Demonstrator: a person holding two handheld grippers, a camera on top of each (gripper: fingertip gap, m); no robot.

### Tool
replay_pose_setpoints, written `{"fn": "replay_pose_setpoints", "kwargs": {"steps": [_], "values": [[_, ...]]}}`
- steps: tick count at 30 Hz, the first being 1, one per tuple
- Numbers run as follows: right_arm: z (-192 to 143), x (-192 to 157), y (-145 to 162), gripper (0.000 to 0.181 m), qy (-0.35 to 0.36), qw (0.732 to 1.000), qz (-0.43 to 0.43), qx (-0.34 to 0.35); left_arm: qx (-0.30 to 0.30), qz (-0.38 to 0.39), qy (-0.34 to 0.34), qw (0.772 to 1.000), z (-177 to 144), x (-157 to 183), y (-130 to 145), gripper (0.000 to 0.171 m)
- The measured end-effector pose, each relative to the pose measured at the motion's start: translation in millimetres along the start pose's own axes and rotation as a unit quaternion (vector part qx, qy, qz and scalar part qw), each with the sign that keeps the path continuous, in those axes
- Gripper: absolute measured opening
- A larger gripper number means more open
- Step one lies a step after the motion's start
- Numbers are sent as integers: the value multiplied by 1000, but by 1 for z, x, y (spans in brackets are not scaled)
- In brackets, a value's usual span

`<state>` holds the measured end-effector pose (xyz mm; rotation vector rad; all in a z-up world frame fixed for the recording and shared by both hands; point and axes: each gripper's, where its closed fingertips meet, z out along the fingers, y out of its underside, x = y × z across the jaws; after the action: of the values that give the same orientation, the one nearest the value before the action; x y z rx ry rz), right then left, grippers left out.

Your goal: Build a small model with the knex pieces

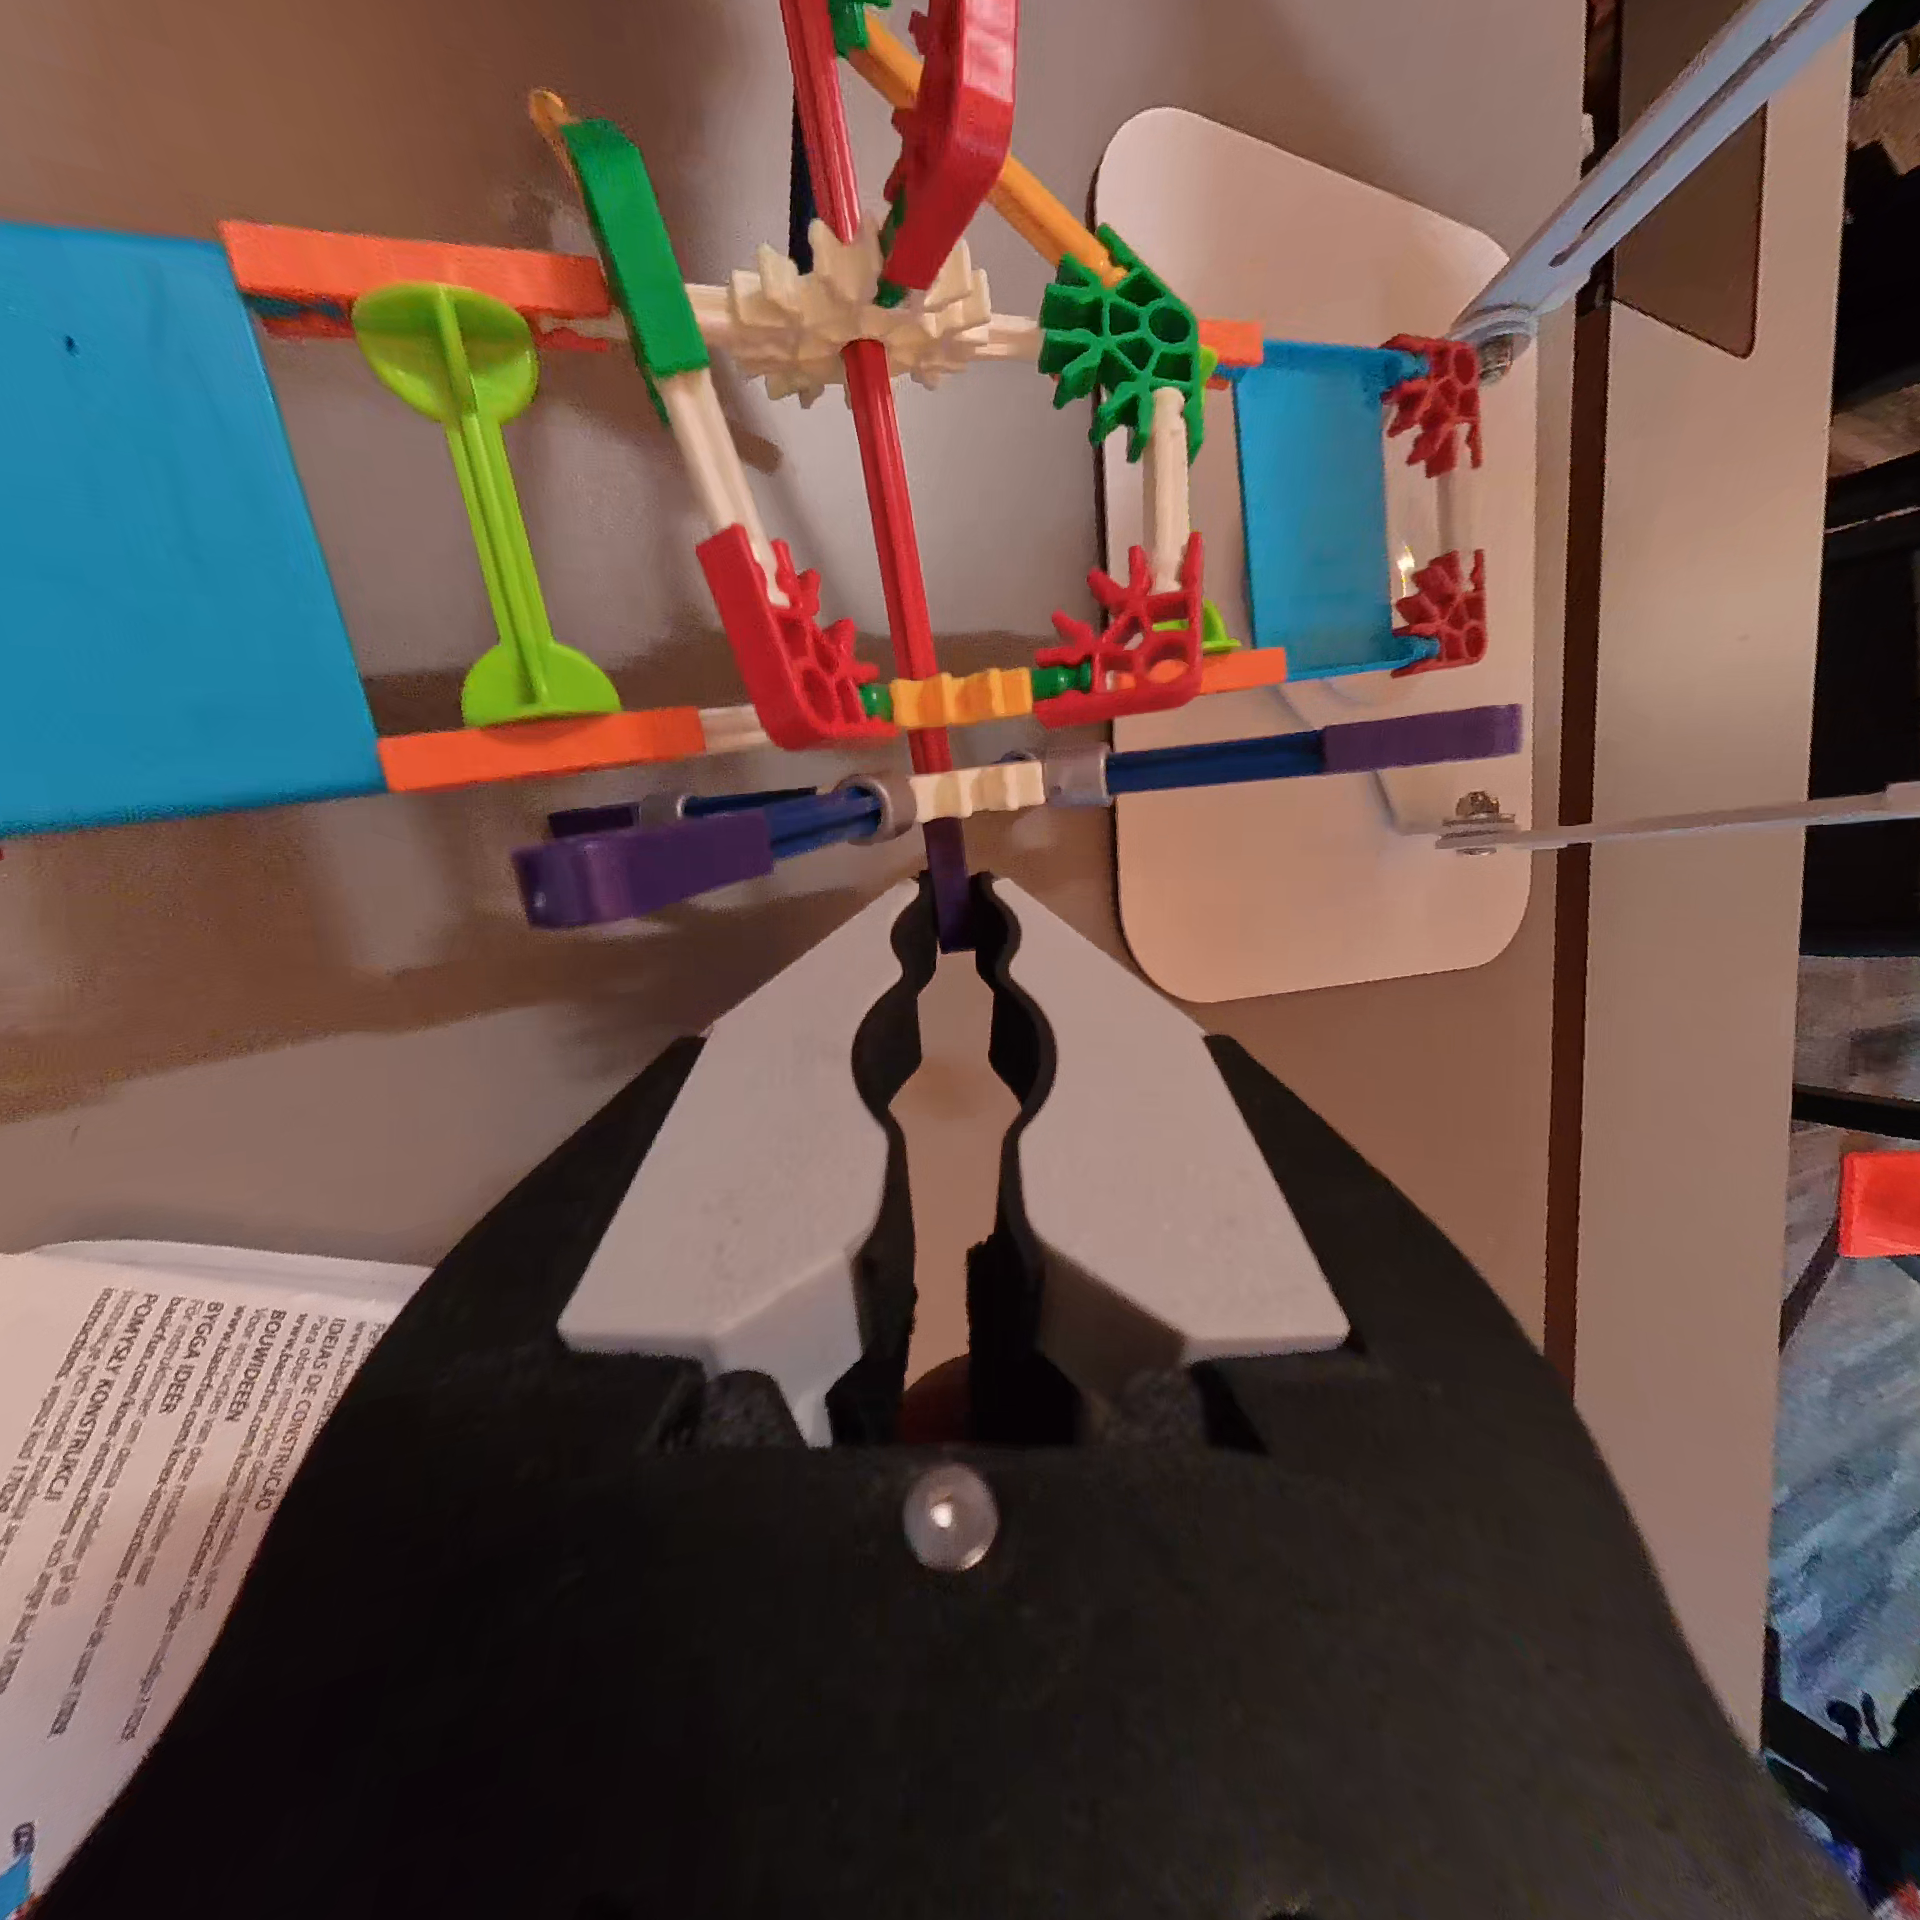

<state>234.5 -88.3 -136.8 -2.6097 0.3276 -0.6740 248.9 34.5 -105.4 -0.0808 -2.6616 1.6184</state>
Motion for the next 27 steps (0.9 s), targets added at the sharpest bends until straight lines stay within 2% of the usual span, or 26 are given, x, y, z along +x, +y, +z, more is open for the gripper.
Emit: {"fn": "replay_pose_setpoints", "kwargs": {"steps": [16, 21, 27], "values": [[-5, -7, 1, 4, -37, 999, 33, 13, -17, -19, 19, 999, 4, 1, 16, 4], [-5, -7, 2, 4, -38, 999, 35, 11, -3, -18, 21, 1000, 6, 1, 14, 15], [-5, -5, 5, 4, -35, 999, 38, 10, 9, -20, 23, 999, 12, 2, 9, 9]]}}
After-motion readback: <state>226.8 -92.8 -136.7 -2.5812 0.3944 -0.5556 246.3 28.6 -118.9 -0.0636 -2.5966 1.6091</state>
